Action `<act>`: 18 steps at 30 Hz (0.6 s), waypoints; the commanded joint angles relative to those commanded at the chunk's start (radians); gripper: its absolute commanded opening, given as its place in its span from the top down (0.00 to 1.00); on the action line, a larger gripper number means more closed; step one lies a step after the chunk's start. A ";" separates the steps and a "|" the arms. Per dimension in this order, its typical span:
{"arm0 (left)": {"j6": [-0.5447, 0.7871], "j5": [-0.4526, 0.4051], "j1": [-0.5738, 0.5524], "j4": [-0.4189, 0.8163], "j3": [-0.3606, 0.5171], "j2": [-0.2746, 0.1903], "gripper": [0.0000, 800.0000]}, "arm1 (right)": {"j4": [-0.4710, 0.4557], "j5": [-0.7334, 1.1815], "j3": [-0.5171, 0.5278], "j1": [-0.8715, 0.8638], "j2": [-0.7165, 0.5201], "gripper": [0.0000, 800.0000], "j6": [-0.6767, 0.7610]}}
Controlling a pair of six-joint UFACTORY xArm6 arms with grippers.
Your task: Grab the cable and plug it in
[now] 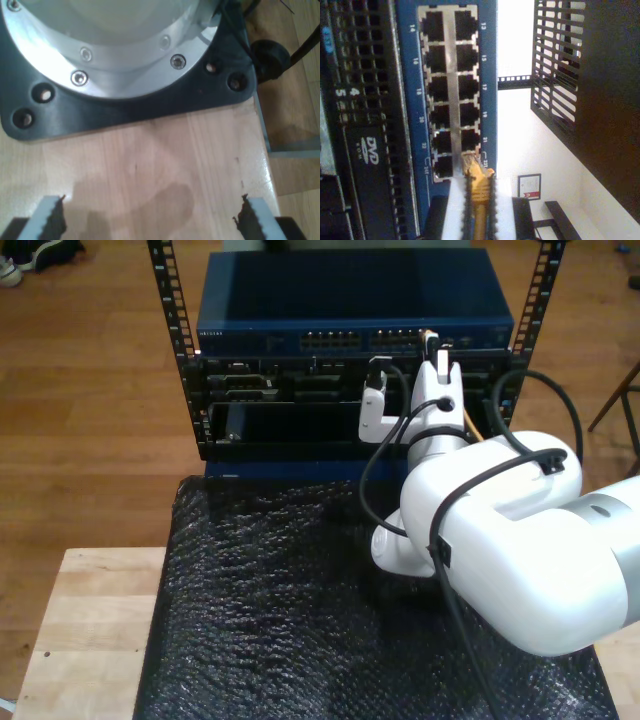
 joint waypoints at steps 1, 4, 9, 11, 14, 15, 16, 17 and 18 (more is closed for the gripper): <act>0.000 0.000 0.000 0.000 -0.002 0.000 0.00 | 0.000 0.002 -0.002 -0.002 0.000 1.00 0.000; 0.000 -0.002 0.000 0.000 0.000 0.000 0.00 | 0.000 0.009 -0.008 -0.006 0.002 1.00 0.000; 0.000 -0.002 0.000 0.000 0.000 0.000 0.00 | 0.000 0.011 -0.021 -0.011 0.009 1.00 0.000; 0.000 0.000 0.000 0.000 -0.002 0.000 0.00 | -0.003 0.011 -0.023 -0.015 0.011 1.00 0.002; 0.000 -0.002 0.000 0.000 -0.002 0.000 0.00 | -0.005 0.011 -0.018 -0.017 0.009 0.98 0.003; 0.000 -0.002 0.000 0.000 0.000 0.000 0.00 | -0.006 0.012 -0.017 -0.018 0.008 0.93 0.003; 0.000 -0.002 0.000 0.000 -0.002 0.000 0.00 | -0.009 0.014 -0.011 -0.020 0.006 0.83 0.005; 0.000 -0.002 0.000 0.000 0.000 0.000 0.00 | -0.017 0.021 -0.008 -0.020 0.006 0.73 0.005; 0.000 -0.002 0.000 0.000 0.000 0.000 0.00 | -0.023 0.034 -0.002 -0.021 0.005 0.65 0.005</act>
